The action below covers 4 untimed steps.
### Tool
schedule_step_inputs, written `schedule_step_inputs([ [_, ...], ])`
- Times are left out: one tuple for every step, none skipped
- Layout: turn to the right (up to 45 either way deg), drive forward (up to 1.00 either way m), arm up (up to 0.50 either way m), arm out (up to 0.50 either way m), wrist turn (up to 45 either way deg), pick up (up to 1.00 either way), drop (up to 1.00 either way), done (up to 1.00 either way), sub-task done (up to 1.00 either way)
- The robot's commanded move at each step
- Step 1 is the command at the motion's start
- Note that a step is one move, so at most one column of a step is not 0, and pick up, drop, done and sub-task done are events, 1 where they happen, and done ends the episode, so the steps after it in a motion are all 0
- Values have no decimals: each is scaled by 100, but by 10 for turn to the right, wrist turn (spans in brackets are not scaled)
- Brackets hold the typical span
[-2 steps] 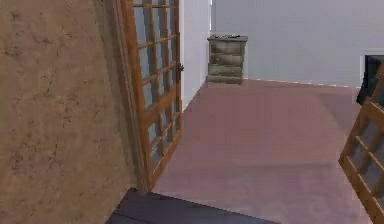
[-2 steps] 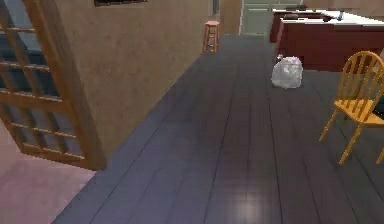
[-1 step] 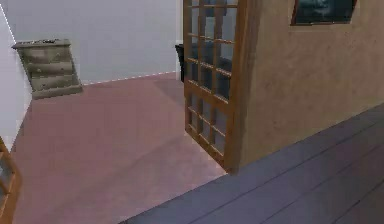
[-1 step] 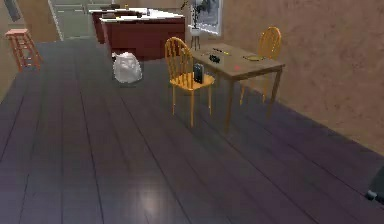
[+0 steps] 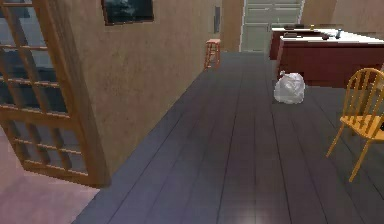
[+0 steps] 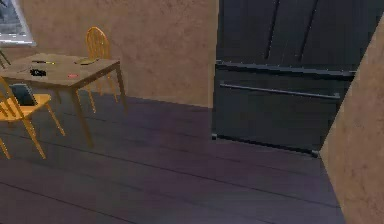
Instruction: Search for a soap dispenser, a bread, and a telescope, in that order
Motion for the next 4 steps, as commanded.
schedule_step_inputs([
  [150, 0, 0, 0, 0, 0, 0, 0, 0],
  [0, 100, 0, 0, 0, 0, 0, 0, 0],
  [0, 100, 0, 0, 0, 0, 0, 0, 0],
  [0, 100, 0, 0, 0, 0, 0, 0, 0],
])
